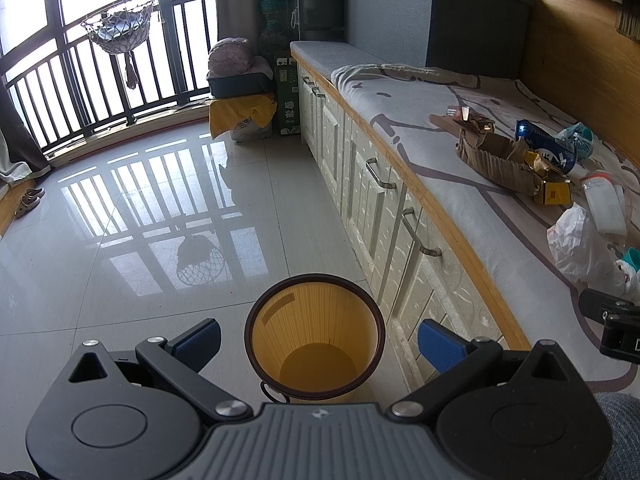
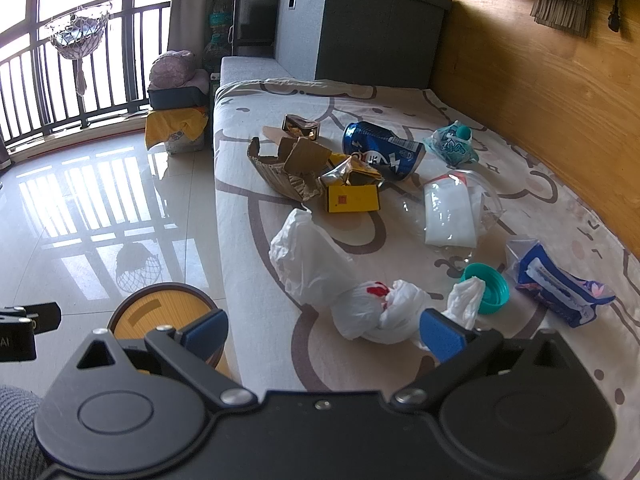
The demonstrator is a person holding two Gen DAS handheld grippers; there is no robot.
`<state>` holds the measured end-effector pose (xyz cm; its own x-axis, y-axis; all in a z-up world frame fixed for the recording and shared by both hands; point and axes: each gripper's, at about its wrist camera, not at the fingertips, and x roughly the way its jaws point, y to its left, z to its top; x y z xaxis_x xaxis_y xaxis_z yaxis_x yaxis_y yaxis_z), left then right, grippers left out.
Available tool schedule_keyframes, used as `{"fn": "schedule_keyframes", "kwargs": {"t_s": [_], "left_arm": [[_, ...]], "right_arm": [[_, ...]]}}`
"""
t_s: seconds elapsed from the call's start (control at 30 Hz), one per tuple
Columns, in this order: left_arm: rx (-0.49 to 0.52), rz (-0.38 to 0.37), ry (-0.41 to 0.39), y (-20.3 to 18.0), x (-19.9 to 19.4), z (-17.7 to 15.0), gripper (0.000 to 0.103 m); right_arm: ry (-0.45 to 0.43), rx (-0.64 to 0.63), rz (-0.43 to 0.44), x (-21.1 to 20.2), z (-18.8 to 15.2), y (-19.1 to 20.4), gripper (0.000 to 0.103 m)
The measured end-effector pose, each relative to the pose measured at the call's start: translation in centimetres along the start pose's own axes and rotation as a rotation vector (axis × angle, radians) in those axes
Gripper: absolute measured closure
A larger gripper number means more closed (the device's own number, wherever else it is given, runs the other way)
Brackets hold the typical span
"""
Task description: Collect trash
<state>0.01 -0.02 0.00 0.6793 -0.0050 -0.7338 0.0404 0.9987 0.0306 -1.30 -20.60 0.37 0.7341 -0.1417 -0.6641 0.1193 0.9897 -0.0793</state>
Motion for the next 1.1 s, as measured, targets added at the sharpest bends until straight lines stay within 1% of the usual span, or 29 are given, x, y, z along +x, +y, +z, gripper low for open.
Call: {"fn": "schedule_keyframes", "kwargs": {"t_s": [0.3,0.37,0.4,0.5,0.7,0.83,0.97,1.1], "left_arm": [[0.005,-0.007,0.004,-0.3,0.3,-0.1,0.000],[0.003,-0.012,0.006,-0.3,0.3,-0.1,0.000],[0.002,-0.016,0.006,-0.7,0.9,-0.2,0.000],[0.003,-0.029,-0.002,-0.5,0.5,-0.1,0.000],[0.048,-0.025,-0.062,-1.2,-0.9,0.5,0.000],[0.049,-0.042,-0.122,-1.8,-1.9,1.4,0.000],[0.062,-0.068,-0.163,-2.8,-2.3,2.9,0.000],[0.078,-0.086,-0.205,-4.4,-2.3,4.5,0.000]], "right_arm": [[0.000,-0.001,0.002,-0.1,0.0,-0.1,0.000],[0.001,0.000,0.016,0.0,0.0,-0.2,0.000],[0.002,0.003,0.024,0.1,0.0,-0.3,0.000],[-0.004,0.023,0.032,-0.3,0.2,-0.9,0.000],[-0.062,0.090,0.059,-1.5,0.5,-2.8,0.000],[-0.109,0.066,0.027,-2.3,0.6,-3.8,0.000],[-0.144,0.078,0.040,-2.8,0.6,-5.8,0.000],[-0.183,0.063,0.025,-3.3,0.3,-7.5,0.000]]}}
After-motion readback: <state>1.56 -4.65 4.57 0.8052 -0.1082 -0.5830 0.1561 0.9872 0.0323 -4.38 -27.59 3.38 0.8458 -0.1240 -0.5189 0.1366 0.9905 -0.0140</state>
